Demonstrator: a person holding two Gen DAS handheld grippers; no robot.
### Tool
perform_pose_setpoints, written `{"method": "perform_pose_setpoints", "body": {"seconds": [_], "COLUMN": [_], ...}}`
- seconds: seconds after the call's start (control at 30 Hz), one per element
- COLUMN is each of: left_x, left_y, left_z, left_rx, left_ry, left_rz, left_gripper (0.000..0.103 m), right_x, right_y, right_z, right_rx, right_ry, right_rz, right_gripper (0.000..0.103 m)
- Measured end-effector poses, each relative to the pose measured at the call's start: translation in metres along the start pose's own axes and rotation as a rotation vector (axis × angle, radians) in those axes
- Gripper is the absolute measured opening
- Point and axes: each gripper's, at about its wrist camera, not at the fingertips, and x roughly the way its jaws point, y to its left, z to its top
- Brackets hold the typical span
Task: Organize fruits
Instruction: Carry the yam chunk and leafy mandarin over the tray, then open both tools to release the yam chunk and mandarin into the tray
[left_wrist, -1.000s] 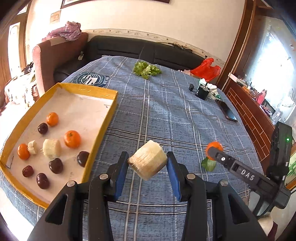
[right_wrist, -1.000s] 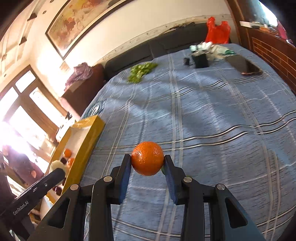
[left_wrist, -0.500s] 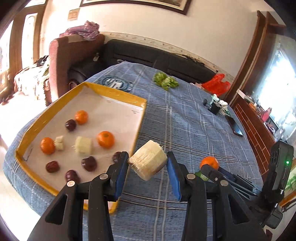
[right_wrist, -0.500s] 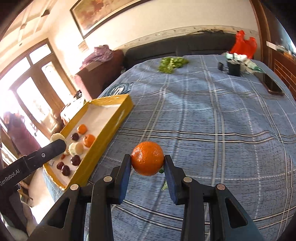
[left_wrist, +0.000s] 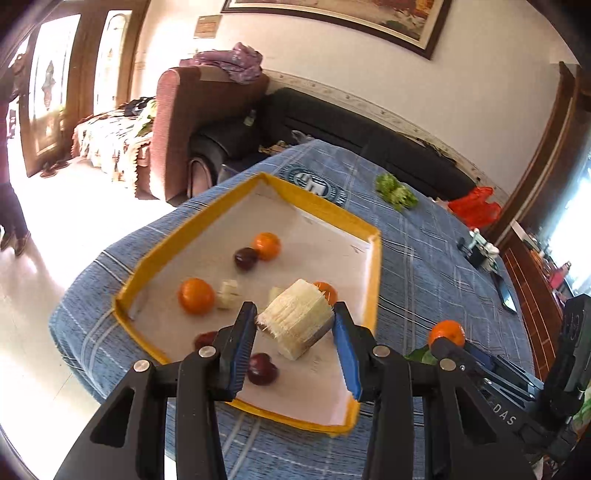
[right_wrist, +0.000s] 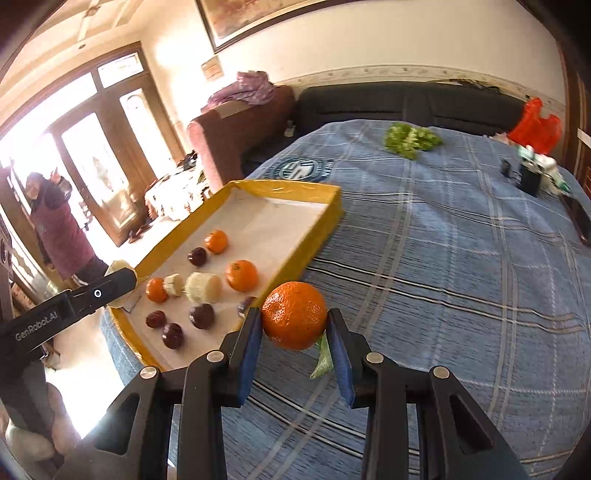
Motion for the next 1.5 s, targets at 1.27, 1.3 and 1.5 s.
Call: {"method": "perform_pose_setpoints", "body": {"seconds": [1.27,1.3,1.5], "left_x": [0.091,0.093,0.091], "left_y": [0.025,0.022,0.021], "left_z": [0.021,0.021,0.019], "left_rx": [0.115,0.133,0.127], "left_ry": [0.078,0.076,0.082], "left_rz": [0.212,0.225,0.221], "left_gripper": [0.041,0.041,0.051], "right_x": [0.131,0.132,0.128], "right_y": [0.058,0.057,0.062], "right_z": [0.029,0.030,0.028], "right_rx": [-0.110,-0.114,-0.135], "right_ry": [0.237,0.234,0.220], "right_rz": [0.118,0.110,0.102], "right_gripper": [0.040,0.040,0.042]}}
